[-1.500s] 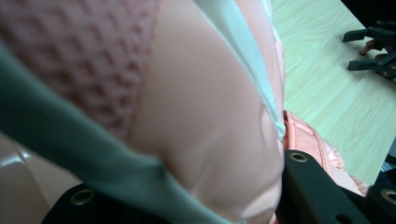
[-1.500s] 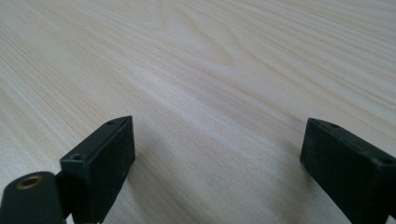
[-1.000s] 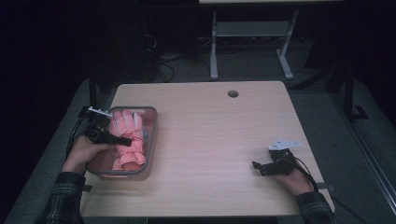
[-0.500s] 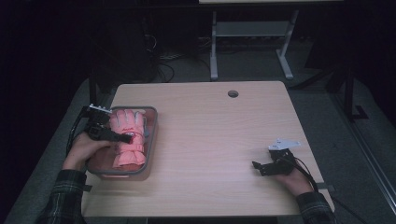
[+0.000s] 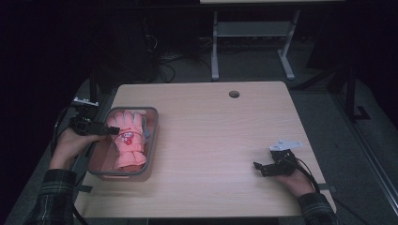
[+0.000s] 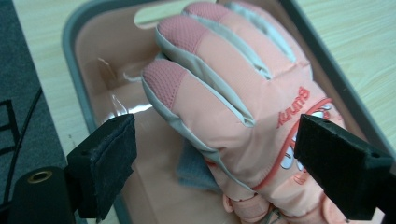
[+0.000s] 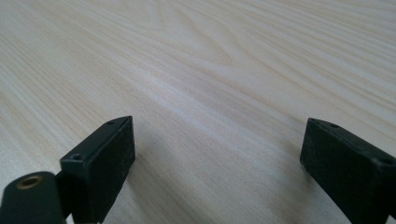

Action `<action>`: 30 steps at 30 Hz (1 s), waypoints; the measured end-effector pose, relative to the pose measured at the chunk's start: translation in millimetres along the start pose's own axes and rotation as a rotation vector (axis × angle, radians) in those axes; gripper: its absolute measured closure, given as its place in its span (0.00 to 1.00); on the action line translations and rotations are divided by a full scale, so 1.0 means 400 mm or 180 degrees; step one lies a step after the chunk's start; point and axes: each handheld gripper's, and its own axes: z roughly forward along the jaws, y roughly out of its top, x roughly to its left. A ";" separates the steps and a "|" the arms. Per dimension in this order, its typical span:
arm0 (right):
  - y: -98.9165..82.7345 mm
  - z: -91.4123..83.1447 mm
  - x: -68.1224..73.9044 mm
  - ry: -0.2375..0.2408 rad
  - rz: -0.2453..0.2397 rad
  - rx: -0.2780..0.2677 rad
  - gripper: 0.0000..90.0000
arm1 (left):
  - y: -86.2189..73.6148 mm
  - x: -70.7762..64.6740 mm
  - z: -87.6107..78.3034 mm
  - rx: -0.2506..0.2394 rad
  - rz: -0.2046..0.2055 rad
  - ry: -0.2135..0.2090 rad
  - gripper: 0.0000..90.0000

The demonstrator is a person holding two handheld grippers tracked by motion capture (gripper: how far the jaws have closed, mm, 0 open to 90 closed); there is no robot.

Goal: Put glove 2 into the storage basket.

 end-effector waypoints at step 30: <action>0.000 0.000 0.000 0.0008 -0.0005 -0.0002 0.11 | 0.097 -0.252 0.011 -0.0468 0.0651 -0.0348 0.15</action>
